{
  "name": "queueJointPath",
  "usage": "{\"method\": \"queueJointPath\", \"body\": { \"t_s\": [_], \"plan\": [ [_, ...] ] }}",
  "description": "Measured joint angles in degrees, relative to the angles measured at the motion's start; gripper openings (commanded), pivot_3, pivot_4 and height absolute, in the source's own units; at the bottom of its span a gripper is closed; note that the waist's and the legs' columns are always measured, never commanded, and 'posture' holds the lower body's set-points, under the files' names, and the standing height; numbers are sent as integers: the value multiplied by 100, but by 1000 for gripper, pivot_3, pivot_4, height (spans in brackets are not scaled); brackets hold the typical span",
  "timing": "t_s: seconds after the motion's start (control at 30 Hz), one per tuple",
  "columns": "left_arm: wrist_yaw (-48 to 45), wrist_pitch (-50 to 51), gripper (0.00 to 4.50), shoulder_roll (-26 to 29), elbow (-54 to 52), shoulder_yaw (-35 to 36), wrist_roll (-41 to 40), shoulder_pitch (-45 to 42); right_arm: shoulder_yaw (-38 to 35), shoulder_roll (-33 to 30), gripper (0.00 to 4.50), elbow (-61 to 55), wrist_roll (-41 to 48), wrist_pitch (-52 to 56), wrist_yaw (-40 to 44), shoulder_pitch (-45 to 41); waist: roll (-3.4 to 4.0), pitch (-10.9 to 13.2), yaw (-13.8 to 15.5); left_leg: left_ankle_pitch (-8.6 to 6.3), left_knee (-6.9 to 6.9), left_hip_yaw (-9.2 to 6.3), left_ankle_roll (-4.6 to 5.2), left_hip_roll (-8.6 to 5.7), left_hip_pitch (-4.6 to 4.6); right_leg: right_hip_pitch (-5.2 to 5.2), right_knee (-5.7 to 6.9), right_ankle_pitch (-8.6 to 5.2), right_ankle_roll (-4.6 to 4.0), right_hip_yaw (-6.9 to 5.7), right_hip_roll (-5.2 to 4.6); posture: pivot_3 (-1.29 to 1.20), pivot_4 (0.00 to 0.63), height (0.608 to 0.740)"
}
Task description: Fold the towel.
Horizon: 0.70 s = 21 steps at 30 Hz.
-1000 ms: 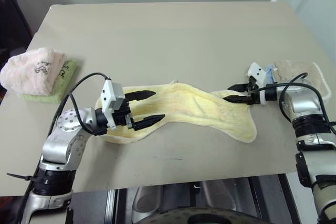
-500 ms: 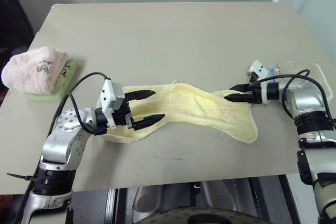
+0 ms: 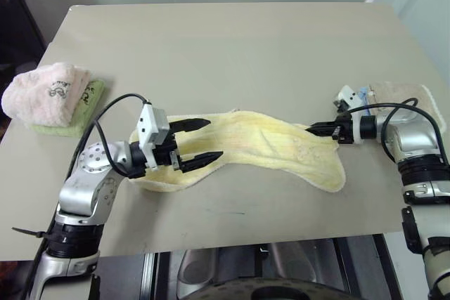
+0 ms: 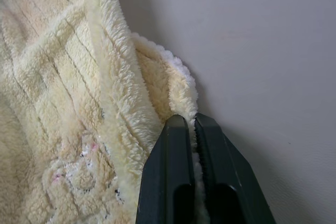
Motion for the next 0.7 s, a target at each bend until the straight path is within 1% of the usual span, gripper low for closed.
{"method": "queueJointPath", "body": {
  "t_s": [0.13,0.27,0.33,0.5,0.6,0.7],
  "plan": [
    [-10,-92,4500,-15,170,7,9,-4,-308,20,35,-1,182,-55,-271,-80,2,1,0,0,0,1,0,-1,-2,-3,0,0,0,1,0,0,150,703],
    [140,-286,4500,-257,442,152,0,-179,-705,1,35,-330,421,-71,-534,-298,4,2,1,1,0,-1,0,0,-2,-3,1,0,0,-1,0,0,150,703],
    [290,-510,4500,-378,740,307,37,-411,-906,-12,35,-733,606,-47,-620,-325,4,2,8,2,-1,-1,-1,0,-3,-3,1,0,0,-1,0,0,150,703],
    [510,-960,4500,-415,1509,691,119,-927,-1236,-114,35,-1876,1144,249,-734,-260,4,2,6,5,-1,0,-6,-4,-6,-2,-2,-3,5,-1,1,0,150,703],
    [517,-1179,4500,-360,2186,935,156,-1166,-1385,-263,35,-2502,1453,413,-756,-180,4,2,6,7,0,0,-8,-4,-9,-3,-3,-6,10,-1,1,0,150,703],
    [332,-1290,4500,-167,2979,1135,154,-1480,-1459,-445,35,-3079,1745,620,-759,-98,3,2,5,8,0,0,-10,-5,-12,-5,-3,-6,10,-1,1,0,150,703]
  ]
}}
